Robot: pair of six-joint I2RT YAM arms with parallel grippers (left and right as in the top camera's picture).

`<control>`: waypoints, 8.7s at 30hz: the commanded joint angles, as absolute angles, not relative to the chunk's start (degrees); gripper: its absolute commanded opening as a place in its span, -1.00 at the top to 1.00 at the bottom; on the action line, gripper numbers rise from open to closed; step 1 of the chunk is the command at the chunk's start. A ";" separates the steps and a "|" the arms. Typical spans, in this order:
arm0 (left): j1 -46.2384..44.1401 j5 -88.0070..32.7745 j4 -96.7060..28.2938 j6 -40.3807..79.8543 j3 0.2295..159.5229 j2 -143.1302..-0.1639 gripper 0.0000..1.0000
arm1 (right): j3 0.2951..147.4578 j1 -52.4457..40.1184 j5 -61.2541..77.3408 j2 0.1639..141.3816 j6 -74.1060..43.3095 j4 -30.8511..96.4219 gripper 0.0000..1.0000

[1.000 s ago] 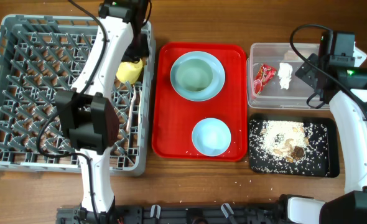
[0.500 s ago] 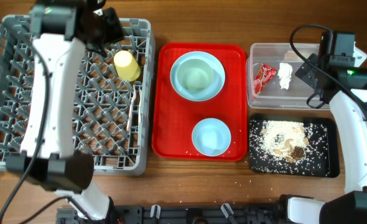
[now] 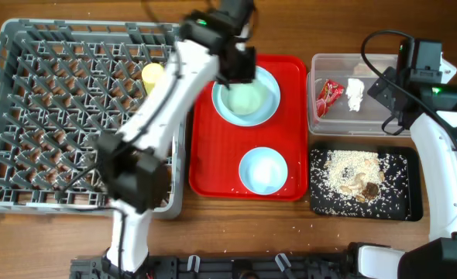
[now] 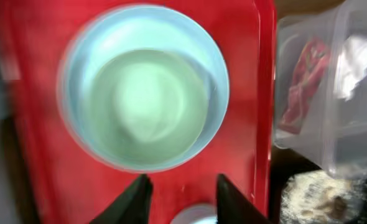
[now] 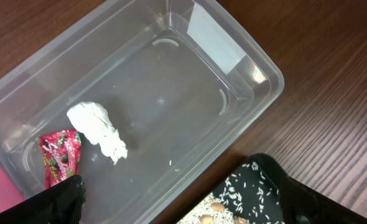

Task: Sort waste into correct bins and load items into the dishwasher rack
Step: 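Move the left gripper to the green bowl and grip its rim, then carry the green bowl into the rack and release it upside down, then reach the left gripper to the small light-blue bowl and grip its rim, then carry the light-blue bowl into the rack and set it down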

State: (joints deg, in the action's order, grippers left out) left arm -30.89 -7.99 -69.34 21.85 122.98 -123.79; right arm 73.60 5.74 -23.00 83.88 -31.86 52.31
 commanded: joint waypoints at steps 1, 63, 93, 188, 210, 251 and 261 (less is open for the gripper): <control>-35.70 -6.96 -66.59 21.91 122.63 -130.28 0.40 | 74.02 5.69 -24.01 82.72 -31.55 52.31 -1.00; 9.80 -51.33 -94.21 -12.56 119.31 -92.01 0.92 | 74.02 5.69 -24.01 82.72 -31.55 52.29 -1.00; 19.46 -82.94 -67.92 -21.12 72.75 -108.03 0.92 | 74.02 5.69 -24.01 82.72 -31.57 52.29 -1.00; -65.43 0.71 -42.19 30.94 76.84 -105.06 0.59 | 74.02 5.69 -24.01 82.72 -31.55 52.29 -1.00; -66.70 5.87 -41.30 30.94 76.84 -110.67 0.60 | 74.02 5.69 -24.01 82.72 -31.57 52.31 -1.00; 27.75 -90.35 -20.32 24.86 80.31 -112.05 0.92 | 74.02 5.69 -24.01 82.72 -31.57 52.29 -1.00; 33.21 -89.12 -17.80 33.95 80.31 -118.61 0.68 | 74.02 5.69 -24.01 82.72 -31.57 52.29 -1.00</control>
State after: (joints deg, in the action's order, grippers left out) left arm 30.70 -88.20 -16.71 29.71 80.09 -118.24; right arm 73.60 5.74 -23.00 83.88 -31.86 52.34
